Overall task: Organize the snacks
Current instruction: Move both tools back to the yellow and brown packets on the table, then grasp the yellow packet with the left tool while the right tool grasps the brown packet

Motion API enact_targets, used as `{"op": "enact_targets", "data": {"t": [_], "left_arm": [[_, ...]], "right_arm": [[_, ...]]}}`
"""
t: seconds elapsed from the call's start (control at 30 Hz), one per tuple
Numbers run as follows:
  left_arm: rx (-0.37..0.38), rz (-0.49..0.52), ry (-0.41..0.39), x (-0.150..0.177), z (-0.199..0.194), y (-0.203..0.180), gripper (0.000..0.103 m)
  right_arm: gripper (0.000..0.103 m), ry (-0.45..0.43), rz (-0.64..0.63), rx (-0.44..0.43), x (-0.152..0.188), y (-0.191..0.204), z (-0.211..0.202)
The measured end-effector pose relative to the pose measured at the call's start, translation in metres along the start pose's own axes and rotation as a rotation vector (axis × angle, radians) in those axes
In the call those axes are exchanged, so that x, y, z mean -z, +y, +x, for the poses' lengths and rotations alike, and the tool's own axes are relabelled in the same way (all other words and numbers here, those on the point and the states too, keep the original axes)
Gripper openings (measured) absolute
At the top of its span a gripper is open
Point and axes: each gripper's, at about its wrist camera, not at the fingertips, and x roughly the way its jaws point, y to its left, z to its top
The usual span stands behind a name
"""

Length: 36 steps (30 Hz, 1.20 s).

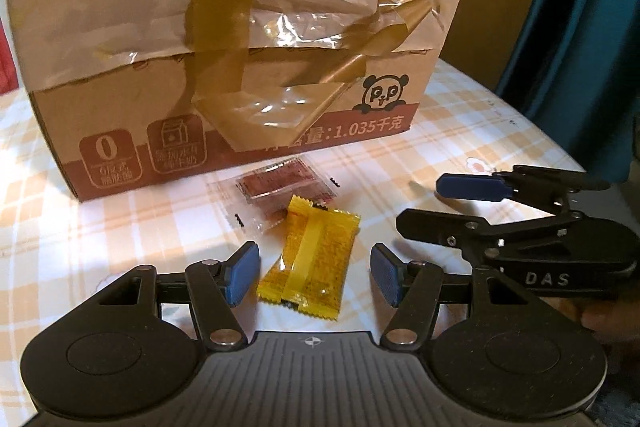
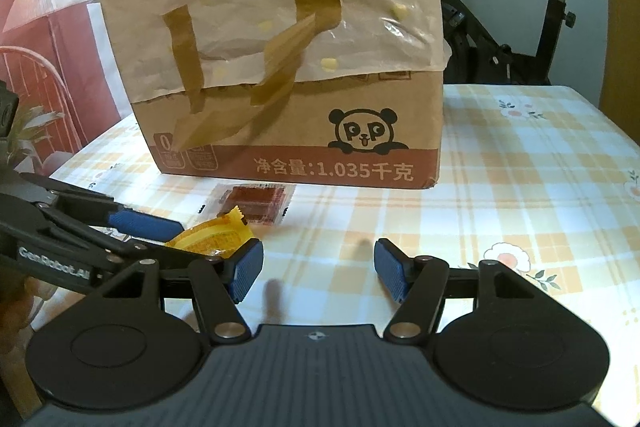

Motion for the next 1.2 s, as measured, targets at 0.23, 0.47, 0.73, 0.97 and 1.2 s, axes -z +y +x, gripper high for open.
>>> {"op": "enact_targets", "data": {"t": [0.23,0.47,0.73,0.97,1.2], "left_arm": [[-0.101,0.02,-0.034,0.004,-0.003,-0.003,0.035],[-0.162,-0.132,-0.061,0.02,-0.026,0.025,0.034],[-0.218,-0.273,-0.083,0.031,-0.049,0.062,0.034],[-0.226,-0.317,-0.109,0.041,-0.061,0.075,0.034],[-0.213,-0.344,-0.127,0.05,-0.064,0.074,0.034]], "right_arm": [[0.064,0.017,0.019,-0.001,0.0,-0.003,0.002],[0.064,0.02,0.023,-0.004,0.0,-0.003,0.002],[0.064,0.027,0.001,0.006,-0.001,0.0,0.003],[0.064,0.071,-0.063,0.036,-0.006,0.01,0.01],[0.063,0.112,-0.23,-0.021,-0.034,0.044,0.031]]}}
